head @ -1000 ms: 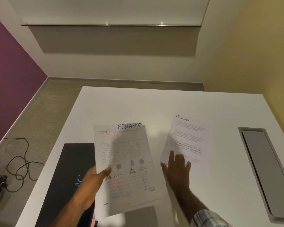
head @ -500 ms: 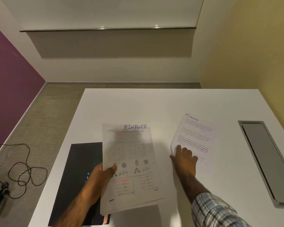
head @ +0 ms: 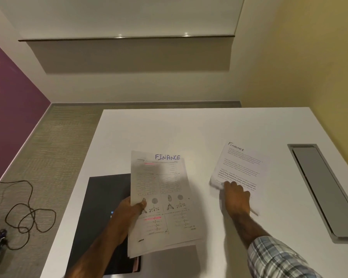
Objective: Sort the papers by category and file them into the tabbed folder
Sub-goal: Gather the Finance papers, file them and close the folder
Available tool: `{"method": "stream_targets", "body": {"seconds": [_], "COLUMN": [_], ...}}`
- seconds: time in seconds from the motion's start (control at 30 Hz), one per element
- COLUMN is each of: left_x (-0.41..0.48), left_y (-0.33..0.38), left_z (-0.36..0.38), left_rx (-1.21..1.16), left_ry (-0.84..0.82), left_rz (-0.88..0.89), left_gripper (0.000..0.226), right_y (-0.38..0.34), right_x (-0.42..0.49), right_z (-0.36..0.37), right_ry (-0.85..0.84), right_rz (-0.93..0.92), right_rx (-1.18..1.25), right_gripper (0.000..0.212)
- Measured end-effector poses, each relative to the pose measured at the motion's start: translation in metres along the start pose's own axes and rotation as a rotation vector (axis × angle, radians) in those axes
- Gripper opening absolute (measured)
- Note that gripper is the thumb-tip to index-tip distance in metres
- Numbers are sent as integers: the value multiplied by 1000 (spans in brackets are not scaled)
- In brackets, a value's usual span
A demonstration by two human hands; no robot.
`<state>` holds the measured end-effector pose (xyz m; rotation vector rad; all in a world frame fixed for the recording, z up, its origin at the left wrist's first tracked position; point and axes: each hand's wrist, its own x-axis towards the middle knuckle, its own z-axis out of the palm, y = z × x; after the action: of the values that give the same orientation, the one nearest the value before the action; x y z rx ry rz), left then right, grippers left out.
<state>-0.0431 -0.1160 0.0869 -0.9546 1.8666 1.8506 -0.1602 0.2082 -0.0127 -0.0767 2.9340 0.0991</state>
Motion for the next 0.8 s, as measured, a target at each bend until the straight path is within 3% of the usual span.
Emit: {"method": "stream_targets", "body": {"seconds": [0.07,0.13,0.2,0.27,0.33,0.43,0.53,0.63,0.73,0.8], "left_x": [1,0,-4,-10,-16,-30,-58,-73,-79,-81], "left_y": [0,1,5,11,18,32,47,52,50,46], "left_z": [0,3,9,16,24,33,44,55,70,85], "left_rx": [-23,-34,-34,-41,-65,-124,-134,-159,-364,-517], "left_ry": [-38,-75,-111,-152,-175,-250,-270,-280,-315,-413], "left_rz": [-11,2,33,63,99,186,269,277,143,113], "left_gripper": [25,24,25,27,29,29,23,20,51,59], "right_y": [-5,-16,-33,-50,-62,-76,-80,-67,-45,-29], "right_x": [-4,-17,-40,-69,-96,-128,-150,-158,-163,-165], "right_z": [-17,-37,-60,-84,-98,-111,-123,-135,-148,-156], "right_ry": [98,279,496,604,585,384,287,328,388,405], "right_rz": [45,20,-61,-198,-370,-544,-659,-709,-741,-768], "right_rx": [125,326,461,466,434,309,214,116,72,51], "right_gripper": [17,16,18,17,23,23,42,50,43,37]}}
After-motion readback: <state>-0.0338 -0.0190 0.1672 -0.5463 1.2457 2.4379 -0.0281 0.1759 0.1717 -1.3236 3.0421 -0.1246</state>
